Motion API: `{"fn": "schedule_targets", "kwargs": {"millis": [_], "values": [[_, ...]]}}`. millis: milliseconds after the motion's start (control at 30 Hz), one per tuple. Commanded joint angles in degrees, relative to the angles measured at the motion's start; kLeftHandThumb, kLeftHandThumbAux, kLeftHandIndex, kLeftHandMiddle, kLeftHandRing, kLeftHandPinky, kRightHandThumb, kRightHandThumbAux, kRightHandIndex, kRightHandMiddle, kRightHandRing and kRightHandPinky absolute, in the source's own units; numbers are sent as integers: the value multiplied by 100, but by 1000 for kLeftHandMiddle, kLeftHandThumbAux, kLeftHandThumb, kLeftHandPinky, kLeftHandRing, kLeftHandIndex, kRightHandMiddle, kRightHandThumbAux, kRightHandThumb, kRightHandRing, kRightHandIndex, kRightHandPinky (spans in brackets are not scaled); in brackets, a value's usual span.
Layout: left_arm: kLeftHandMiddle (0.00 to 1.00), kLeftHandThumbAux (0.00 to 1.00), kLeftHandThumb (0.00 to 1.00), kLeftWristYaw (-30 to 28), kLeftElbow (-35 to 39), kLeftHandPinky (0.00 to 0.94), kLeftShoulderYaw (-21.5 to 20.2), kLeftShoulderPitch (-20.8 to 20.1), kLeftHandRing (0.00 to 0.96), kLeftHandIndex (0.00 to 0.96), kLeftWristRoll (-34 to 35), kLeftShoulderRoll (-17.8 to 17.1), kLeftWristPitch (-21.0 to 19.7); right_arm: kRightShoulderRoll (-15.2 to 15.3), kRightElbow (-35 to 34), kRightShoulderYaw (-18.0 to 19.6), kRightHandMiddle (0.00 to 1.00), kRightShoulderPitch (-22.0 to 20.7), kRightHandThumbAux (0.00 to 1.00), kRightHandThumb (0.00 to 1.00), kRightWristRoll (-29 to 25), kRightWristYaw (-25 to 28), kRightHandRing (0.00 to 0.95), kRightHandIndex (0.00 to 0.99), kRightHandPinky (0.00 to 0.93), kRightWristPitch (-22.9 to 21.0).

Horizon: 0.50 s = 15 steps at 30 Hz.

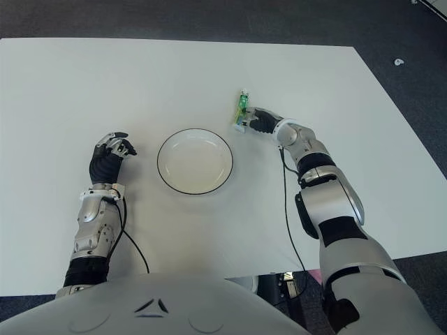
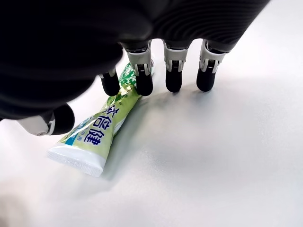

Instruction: Put the toothpaste on the table into the plate.

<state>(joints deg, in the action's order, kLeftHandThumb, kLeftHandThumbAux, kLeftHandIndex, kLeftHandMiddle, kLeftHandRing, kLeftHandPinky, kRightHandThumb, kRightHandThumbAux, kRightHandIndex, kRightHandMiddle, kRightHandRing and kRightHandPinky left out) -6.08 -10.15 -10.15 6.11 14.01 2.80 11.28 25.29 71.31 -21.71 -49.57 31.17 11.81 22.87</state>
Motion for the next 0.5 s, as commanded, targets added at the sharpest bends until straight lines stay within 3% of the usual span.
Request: {"fn": "schedule_targets", "kwargs": {"millis": [33, 267, 500], "values": [[616, 717, 716, 255, -475, 539, -48, 400, 594, 436, -78, 13, -665, -194, -35, -125, 0, 340, 253, 635, -42, 563, 0, 0, 0, -52], [620, 717, 717, 164, -547, 544, -102, 302, 600, 436, 23, -13, -728, -200, -528, -230, 0, 685, 284, 594, -101, 1277, 0, 0, 0, -295], [621, 716, 716, 237, -595, 557, -125, 243, 602, 436, 22, 9, -766, -223, -1006, -164, 0, 841, 315, 560, -210, 1220, 0, 0, 15, -818]]}}
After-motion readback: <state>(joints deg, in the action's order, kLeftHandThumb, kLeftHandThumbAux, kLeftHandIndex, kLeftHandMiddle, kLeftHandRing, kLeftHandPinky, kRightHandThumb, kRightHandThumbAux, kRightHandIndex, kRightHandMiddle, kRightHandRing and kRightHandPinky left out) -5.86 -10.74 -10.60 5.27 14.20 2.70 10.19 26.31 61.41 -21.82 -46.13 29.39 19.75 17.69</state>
